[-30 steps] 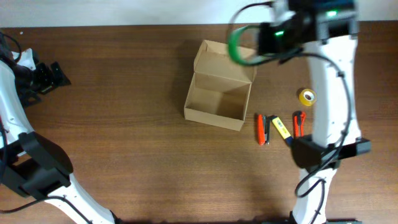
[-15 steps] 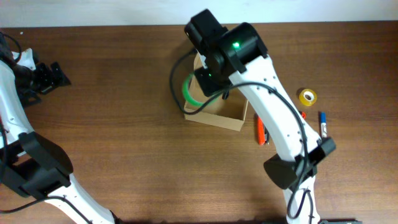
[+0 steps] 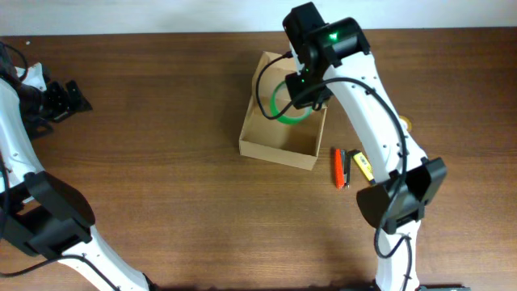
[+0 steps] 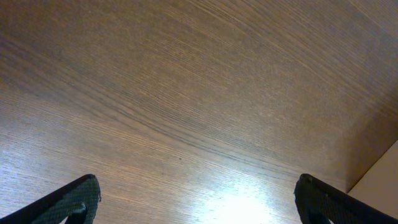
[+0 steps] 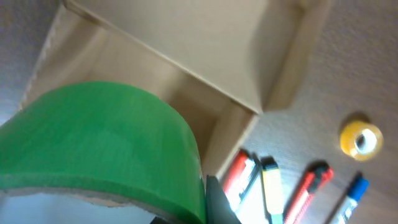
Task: Pack container
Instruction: 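Lift the green tape with the right gripper and lower into box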
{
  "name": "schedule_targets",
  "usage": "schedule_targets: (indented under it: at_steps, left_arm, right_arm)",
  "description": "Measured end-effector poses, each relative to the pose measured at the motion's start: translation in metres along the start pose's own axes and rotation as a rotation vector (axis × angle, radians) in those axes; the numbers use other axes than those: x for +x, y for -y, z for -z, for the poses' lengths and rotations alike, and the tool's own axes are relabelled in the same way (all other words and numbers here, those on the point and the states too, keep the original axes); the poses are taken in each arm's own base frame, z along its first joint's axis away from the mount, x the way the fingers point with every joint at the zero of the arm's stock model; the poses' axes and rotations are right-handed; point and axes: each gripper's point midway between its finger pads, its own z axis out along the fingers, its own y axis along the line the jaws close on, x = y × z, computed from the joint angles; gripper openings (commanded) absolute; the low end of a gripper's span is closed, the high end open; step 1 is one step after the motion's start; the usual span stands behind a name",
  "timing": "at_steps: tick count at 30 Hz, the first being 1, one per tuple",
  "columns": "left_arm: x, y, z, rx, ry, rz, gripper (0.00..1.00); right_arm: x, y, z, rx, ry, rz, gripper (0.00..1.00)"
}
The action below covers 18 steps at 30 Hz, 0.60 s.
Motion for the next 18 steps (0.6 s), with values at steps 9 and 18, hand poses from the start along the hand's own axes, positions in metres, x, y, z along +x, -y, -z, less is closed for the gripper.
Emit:
schedule_targets:
  at_steps: [9, 18]
  left_arm:
    - [0.0, 0.0, 0.0, 0.0, 0.0, 0.0, 1.0]
    - [0.0, 0.0, 0.0, 0.0, 0.0, 0.0, 1.0]
  right_arm:
    - [-0.012, -0.018, -0.04, -0.056, -0.027, 0.012, 0.04]
    - [-0.007, -0.028, -0.073, -0.088, -0.096, 0.019, 0.04]
